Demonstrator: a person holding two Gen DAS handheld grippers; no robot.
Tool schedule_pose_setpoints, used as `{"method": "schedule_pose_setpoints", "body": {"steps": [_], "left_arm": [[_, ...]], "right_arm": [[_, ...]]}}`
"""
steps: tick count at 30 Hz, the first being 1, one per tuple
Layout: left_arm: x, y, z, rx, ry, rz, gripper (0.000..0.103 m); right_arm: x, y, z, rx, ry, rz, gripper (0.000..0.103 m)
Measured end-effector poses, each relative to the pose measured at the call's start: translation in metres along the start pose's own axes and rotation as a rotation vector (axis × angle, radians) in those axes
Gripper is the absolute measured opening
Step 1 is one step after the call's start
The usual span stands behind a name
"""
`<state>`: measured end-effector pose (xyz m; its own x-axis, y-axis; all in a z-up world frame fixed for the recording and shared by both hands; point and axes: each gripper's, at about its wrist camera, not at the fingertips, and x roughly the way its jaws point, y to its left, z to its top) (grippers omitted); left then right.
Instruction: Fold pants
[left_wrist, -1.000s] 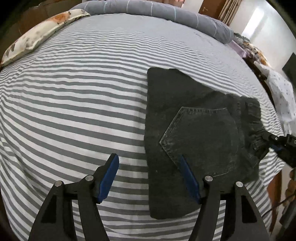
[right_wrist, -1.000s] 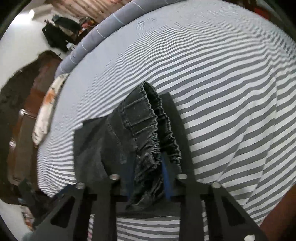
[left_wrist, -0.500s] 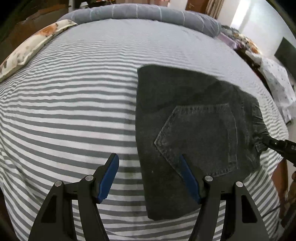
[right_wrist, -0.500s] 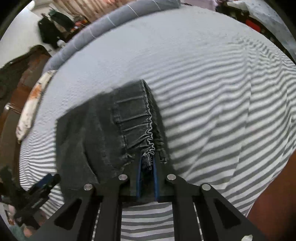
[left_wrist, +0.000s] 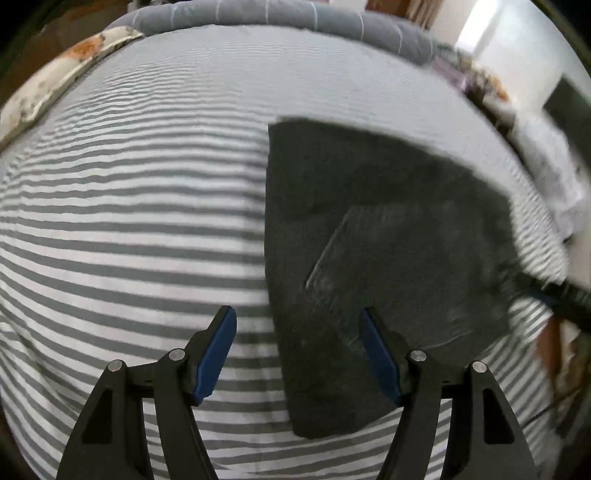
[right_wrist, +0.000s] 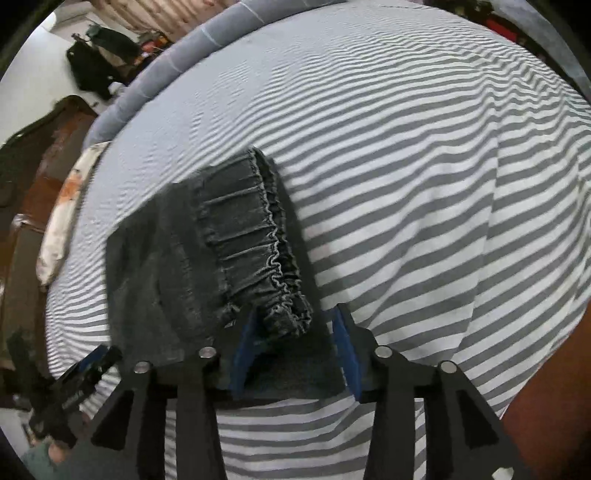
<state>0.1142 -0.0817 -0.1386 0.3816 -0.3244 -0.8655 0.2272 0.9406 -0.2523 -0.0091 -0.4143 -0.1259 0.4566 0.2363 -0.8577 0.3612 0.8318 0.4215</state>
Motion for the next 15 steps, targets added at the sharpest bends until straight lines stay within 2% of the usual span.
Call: {"method": "schedule_pose_setpoints", "body": {"steps": [4, 8, 11, 15], "left_arm": [[-0.003, 0.023, 0.019, -0.097, -0.004, -0.084, 0.07], [0.011, 0.044, 0.028, -0.174, 0.04, -0.177, 0.07], [0.022, 0.046, 0.029, -0.193, 0.061, -0.2, 0.07], [0.029, 0.043, 0.029, -0.166, 0.059, -0.207, 0.07]], "right_arm": [[-0.006, -0.007, 0.016, -0.004, 0.001, 0.11, 0.054], [0.006, -0.015, 0.031, -0.034, 0.053, 0.175, 0.055], [0.017, -0.02, 0.039, -0.065, 0.074, 0.218, 0.055], [0.029, -0.03, 0.049, -0.086, 0.099, 0.265, 0.055]]}}
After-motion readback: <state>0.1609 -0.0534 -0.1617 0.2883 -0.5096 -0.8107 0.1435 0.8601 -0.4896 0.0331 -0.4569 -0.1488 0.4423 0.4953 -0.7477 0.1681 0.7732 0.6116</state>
